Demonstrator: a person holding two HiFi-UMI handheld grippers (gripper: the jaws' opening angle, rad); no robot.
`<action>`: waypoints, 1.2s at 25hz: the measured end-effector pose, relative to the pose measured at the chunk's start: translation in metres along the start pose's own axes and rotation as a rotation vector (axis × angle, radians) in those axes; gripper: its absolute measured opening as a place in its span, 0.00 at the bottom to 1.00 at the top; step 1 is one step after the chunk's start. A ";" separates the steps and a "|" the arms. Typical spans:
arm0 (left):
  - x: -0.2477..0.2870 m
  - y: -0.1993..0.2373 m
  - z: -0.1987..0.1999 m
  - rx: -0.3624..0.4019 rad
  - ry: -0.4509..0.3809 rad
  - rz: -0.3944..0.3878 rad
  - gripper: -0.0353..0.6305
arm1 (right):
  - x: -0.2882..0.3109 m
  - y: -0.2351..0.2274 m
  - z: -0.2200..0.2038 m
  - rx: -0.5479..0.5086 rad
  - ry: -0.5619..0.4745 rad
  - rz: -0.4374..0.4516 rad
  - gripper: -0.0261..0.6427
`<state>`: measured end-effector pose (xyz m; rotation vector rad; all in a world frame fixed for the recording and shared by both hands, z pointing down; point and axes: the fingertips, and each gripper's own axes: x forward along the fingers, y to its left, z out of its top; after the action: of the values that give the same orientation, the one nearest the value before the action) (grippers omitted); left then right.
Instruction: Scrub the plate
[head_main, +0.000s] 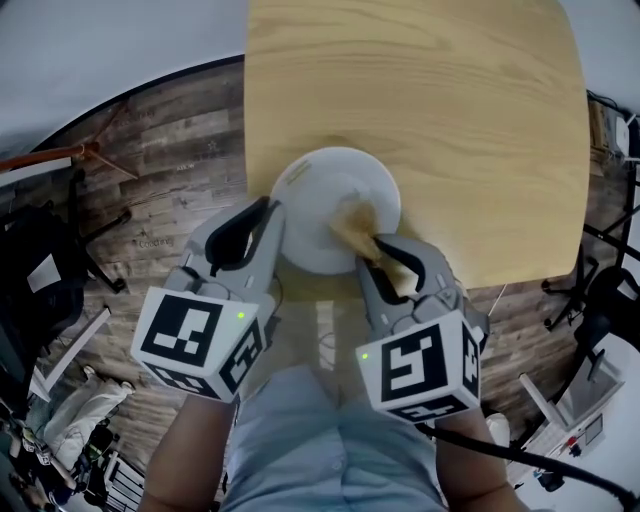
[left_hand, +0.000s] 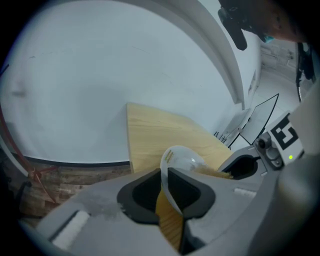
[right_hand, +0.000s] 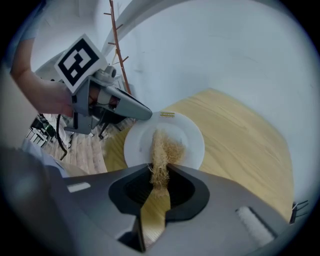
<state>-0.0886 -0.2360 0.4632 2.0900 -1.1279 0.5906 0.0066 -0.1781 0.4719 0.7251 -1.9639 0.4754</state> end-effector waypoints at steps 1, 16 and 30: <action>0.001 0.001 -0.001 0.015 0.003 -0.001 0.15 | 0.000 0.000 0.001 -0.004 -0.006 -0.001 0.14; -0.049 -0.015 0.043 0.160 -0.147 0.090 0.15 | -0.031 -0.023 -0.007 0.011 -0.014 -0.104 0.15; -0.176 -0.133 0.205 0.353 -0.713 0.180 0.15 | -0.251 -0.064 0.166 0.046 -0.911 -0.285 0.15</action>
<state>-0.0533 -0.2410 0.1644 2.6204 -1.7135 0.1069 0.0329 -0.2517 0.1742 1.3957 -2.6086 -0.0142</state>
